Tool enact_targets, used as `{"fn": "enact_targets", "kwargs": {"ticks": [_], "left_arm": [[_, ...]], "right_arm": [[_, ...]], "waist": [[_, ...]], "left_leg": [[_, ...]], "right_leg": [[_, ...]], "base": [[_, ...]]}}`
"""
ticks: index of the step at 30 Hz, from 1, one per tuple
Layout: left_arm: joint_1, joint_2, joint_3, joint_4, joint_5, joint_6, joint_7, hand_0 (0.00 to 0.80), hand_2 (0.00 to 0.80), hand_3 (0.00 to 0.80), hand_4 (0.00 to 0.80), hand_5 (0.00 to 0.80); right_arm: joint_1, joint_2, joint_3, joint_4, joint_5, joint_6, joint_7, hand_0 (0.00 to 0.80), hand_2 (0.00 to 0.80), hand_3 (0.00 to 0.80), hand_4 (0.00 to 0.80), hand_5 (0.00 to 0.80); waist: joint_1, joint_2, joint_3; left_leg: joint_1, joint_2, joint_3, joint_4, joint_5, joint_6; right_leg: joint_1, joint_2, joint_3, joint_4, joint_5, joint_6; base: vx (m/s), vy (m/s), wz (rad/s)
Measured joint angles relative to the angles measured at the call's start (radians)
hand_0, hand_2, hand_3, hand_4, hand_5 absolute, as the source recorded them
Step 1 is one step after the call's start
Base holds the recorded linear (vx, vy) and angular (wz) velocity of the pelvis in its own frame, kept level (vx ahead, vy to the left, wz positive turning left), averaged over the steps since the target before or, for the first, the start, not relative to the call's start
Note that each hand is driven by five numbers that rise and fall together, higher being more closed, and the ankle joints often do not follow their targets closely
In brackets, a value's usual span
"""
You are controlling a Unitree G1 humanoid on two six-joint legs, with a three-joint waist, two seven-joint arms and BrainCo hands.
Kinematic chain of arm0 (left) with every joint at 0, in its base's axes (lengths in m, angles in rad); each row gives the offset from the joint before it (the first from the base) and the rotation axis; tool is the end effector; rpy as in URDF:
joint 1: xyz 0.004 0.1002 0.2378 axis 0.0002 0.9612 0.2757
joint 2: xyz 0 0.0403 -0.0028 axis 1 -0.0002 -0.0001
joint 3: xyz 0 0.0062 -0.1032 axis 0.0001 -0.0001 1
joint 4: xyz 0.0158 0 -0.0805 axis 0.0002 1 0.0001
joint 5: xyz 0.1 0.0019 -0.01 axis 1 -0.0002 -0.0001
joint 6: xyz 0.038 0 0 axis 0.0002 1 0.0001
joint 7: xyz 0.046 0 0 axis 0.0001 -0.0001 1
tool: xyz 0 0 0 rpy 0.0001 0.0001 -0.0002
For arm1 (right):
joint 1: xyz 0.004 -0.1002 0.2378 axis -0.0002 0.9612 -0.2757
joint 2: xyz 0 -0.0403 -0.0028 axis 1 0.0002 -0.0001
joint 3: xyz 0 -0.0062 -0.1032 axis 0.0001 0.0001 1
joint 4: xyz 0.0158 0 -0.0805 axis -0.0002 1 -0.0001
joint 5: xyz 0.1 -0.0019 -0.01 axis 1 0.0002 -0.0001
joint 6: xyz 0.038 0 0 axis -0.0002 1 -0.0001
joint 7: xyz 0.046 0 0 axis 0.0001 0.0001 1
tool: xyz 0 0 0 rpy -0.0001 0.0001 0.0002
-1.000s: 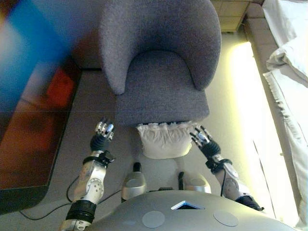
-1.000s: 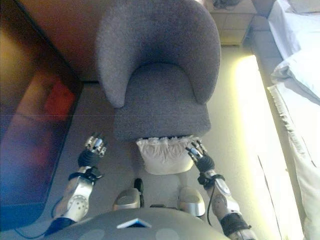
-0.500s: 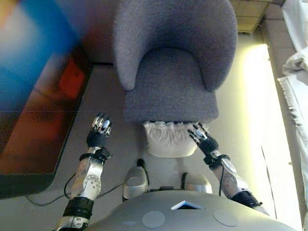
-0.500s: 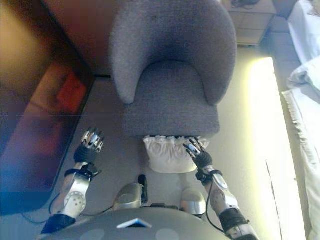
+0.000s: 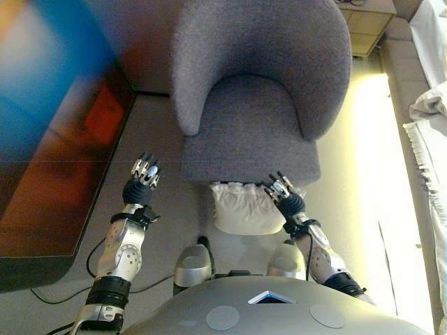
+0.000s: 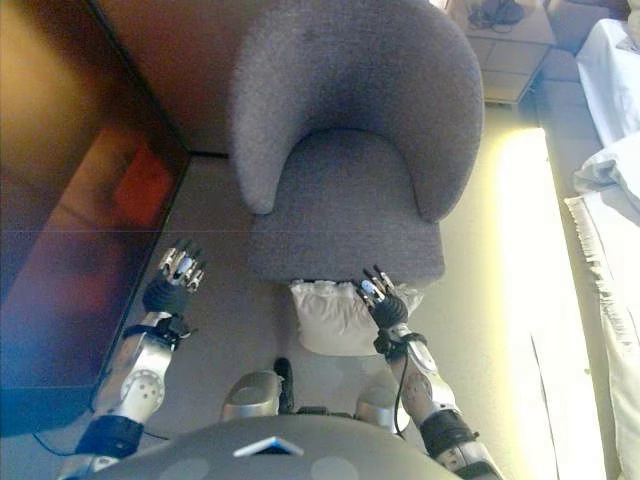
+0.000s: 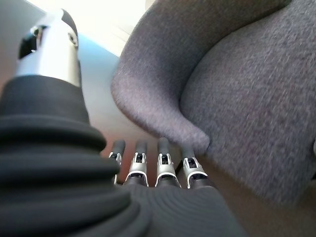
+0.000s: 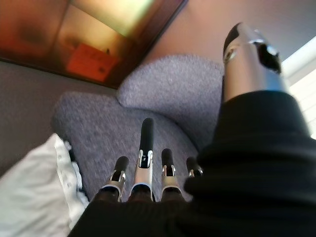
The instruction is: Pick up the cushion and take it to the sofa
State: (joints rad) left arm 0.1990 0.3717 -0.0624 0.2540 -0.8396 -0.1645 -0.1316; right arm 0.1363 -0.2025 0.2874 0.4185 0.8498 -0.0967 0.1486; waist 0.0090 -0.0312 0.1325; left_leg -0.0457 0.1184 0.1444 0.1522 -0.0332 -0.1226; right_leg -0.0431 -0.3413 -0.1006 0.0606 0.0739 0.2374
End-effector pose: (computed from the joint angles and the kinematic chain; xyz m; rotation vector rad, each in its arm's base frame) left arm 0.1435 0.2364 -0.0148 -0.4513 0.2309 0.0990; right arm 0.1400 -0.1604 -0.0529 0.6201 0.4866 0.0761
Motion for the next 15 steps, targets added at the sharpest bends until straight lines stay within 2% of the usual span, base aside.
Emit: {"fn": "enact_targets", "kwargs": {"ticks": [1,3,5,6,8,10,11,14,15], "left_arm": [[0.020,-0.020,-0.004,-0.001,0.000,0.001,-0.004,0.000,0.000,0.000,0.000,0.000],[0.052,-0.052,-0.004,-0.004,0.000,0.002,-0.007,0.000,0.000,0.000,0.000,0.000],[0.065,-0.084,-0.008,-0.021,0.001,0.002,-0.006,0.000,0.000,0.000,0.000,0.000],[0.064,-0.088,-0.020,-0.024,0.001,0.003,-0.005,0.000,0.000,0.000,0.000,0.000],[0.055,-0.089,-0.038,-0.025,0.000,0.018,-0.004,0.000,0.000,0.000,0.000,0.000],[0.037,-0.088,-0.039,-0.026,0.001,0.026,-0.004,0.000,0.000,0.000,0.000,0.000],[0.033,-0.088,-0.038,-0.029,0.001,0.027,-0.004,0.000,0.000,0.000,0.000,0.000],[0.032,-0.085,-0.038,-0.031,0.004,0.028,0.010,0.000,0.000,0.000,0.000,0.000],[0.032,-0.082,-0.038,-0.031,0.013,0.028,0.018,0.000,0.000,0.000,0.000,0.000]], "right_arm": [[-0.005,-0.018,-0.002,0.012,-0.001,0.008,0.001,0.000,0.000,0.000,0.000,0.000],[-0.009,-0.056,-0.002,0.008,-0.003,0.032,0.001,0.000,0.000,0.000,0.000,0.000],[-0.013,-0.092,0.000,-0.002,-0.006,0.041,0.000,0.000,0.000,0.000,0.000,0.000],[-0.015,-0.101,-0.002,-0.004,-0.010,0.041,-0.005,0.000,0.000,0.000,0.000,0.000],[-0.016,-0.118,-0.001,-0.009,-0.028,0.039,-0.007,0.000,0.000,0.000,0.000,0.000],[-0.016,-0.124,-0.001,-0.010,-0.042,0.031,-0.015,0.000,0.000,0.000,0.000,0.000],[-0.016,-0.128,-0.004,-0.012,-0.043,0.028,-0.016,0.000,0.000,0.000,0.000,0.000],[-0.009,-0.103,-0.002,-0.026,-0.044,0.024,-0.018,0.000,0.000,0.000,0.000,0.000],[-0.009,-0.093,-0.002,-0.027,-0.046,0.021,-0.019,0.000,0.000,0.000,0.000,0.000]], "waist": [[-0.003,0.030,-0.006],[0.002,0.073,-0.023],[0.004,0.089,-0.033],[0.003,0.086,-0.031],[0.001,0.082,-0.030],[-0.004,0.086,-0.034],[-0.012,0.086,-0.034],[-0.021,0.077,-0.038],[-0.021,0.071,-0.042]], "left_leg": [[0.009,0.045,-0.014,-0.019,0.008,-0.019],[0.021,0.110,-0.032,-0.049,0.019,-0.008],[0.037,0.143,-0.039,-0.064,0.047,0.021],[0.035,0.144,-0.039,-0.058,0.063,0.041],[0.020,0.141,-0.036,-0.046,0.087,0.034],[0.019,0.133,-0.037,-0.075,0.084,0.029],[0.022,0.127,-0.035,-0.095,0.078,0.023],[0.038,0.093,-0.030,-0.143,0.090,-0.028],[0.041,0.083,-0.024,-0.151,0.092,-0.032]], "right_leg": [[0.015,0.052,-0.008,0.006,-0.020,-0.028],[0.032,0.128,-0.018,0.004,-0.047,-0.056],[0.038,0.164,-0.038,0.013,-0.068,-0.083],[0.041,0.165,-0.048,0.018,-0.076,-0.088],[0.056,0.159,-0.072,0.020,-0.085,-0.090],[0.054,0.152,-0.089,0.022,-0.088,-0.084],[0.054,0.147,-0.092,0.022,-0.089,-0.079],[0.059,0.116,-0.087,0.012,-0.083,-0.056],[0.062,0.101,-0.086,0.001,-0.077,-0.046]], "base": [[0.168,-0.181,0.19],[0.123,-0.140,0.12],[0.063,-0.062,0.21],[0.047,-0.001,0.19],[0.026,0.088,0.33],[0.032,0.131,0.36],[0.052,0.094,0.34],[0.034,0.057,0.16],[0.030,0.055,-0.03]]}}
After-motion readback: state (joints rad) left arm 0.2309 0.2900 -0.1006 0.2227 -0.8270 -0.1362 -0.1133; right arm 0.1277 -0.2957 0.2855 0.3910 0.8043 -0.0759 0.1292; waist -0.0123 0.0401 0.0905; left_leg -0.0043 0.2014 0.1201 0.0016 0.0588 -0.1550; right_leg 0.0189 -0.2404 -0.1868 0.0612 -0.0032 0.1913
